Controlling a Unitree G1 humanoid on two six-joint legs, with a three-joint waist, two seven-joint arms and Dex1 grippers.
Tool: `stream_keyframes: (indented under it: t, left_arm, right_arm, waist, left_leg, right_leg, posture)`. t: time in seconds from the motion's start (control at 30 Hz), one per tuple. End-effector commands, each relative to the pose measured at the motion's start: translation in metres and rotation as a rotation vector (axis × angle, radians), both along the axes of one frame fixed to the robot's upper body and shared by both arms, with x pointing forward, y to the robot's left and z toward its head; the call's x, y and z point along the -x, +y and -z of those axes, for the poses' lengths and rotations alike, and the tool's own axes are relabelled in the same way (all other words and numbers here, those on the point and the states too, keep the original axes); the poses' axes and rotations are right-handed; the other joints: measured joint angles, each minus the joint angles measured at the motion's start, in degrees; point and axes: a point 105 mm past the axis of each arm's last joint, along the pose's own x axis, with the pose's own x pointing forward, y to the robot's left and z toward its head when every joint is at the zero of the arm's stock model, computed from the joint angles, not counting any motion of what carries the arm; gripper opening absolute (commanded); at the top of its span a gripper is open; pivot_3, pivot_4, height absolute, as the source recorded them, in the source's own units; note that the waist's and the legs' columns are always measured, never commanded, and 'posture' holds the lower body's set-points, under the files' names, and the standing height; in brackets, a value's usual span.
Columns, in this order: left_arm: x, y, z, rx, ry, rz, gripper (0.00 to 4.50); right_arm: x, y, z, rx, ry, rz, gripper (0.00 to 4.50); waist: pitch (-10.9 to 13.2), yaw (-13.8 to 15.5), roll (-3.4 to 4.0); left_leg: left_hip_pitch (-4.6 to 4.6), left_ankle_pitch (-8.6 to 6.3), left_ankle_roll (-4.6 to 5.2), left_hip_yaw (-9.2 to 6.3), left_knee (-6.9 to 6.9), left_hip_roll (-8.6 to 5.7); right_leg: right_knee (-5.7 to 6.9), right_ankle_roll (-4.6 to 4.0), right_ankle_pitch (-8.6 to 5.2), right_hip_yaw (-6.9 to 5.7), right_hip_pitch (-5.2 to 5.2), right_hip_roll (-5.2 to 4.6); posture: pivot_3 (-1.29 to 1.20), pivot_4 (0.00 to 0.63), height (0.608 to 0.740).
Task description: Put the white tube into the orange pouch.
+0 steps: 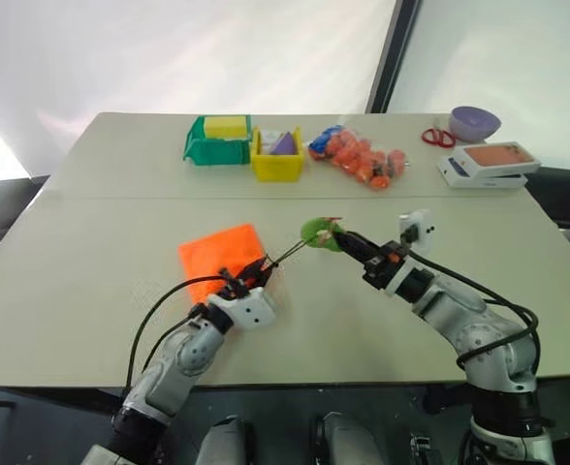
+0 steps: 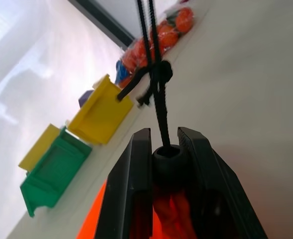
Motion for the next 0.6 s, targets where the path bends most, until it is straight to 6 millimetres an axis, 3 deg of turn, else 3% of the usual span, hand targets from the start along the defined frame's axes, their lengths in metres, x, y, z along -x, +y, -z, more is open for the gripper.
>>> stream_keyframes:
  t: [0.03, 0.4, 0.6]
  left_arm:
    - [0.002, 0.013, -0.006, 0.009, 0.011, -0.004, 0.30]
    - [0.014, 0.031, 0.010, -0.030, 0.099, -0.010, 0.30]
    - [0.019, 0.037, 0.014, -0.041, 0.113, -0.017, 0.30]
  right_arm:
    - [-0.012, -0.018, -0.012, 0.017, -0.062, 0.106, 0.00]
    - [-0.041, -0.059, -0.004, 0.071, -0.049, 0.374, 0.00]
    - [-0.047, -0.068, 0.000, 0.095, -0.043, 0.429, 0.00]
  waist:
    - [0.0, 0.0, 0.00]
    - [0.0, -0.1, 0.12]
    - [-0.1, -0.1, 0.23]
  left_leg:
    - [0.00, 0.00, 0.00, 0.00, 0.00, 0.00]
    - [0.00, 0.00, 0.00, 0.03, -0.05, 0.00]
    - [0.00, 0.00, -0.01, 0.03, -0.06, 0.00]
  right_leg:
    - [0.00, -0.08, -0.05, 0.00, 0.00, 0.00]
    - [-0.02, -0.10, -0.06, 0.00, -0.01, 0.00]
    - [-0.02, -0.14, -0.08, 0.00, -0.01, 0.00]
  posture:
    - [0.00, 0.150, 0.740]
    - [0.00, 0.150, 0.740]
    - [0.00, 0.150, 0.740]
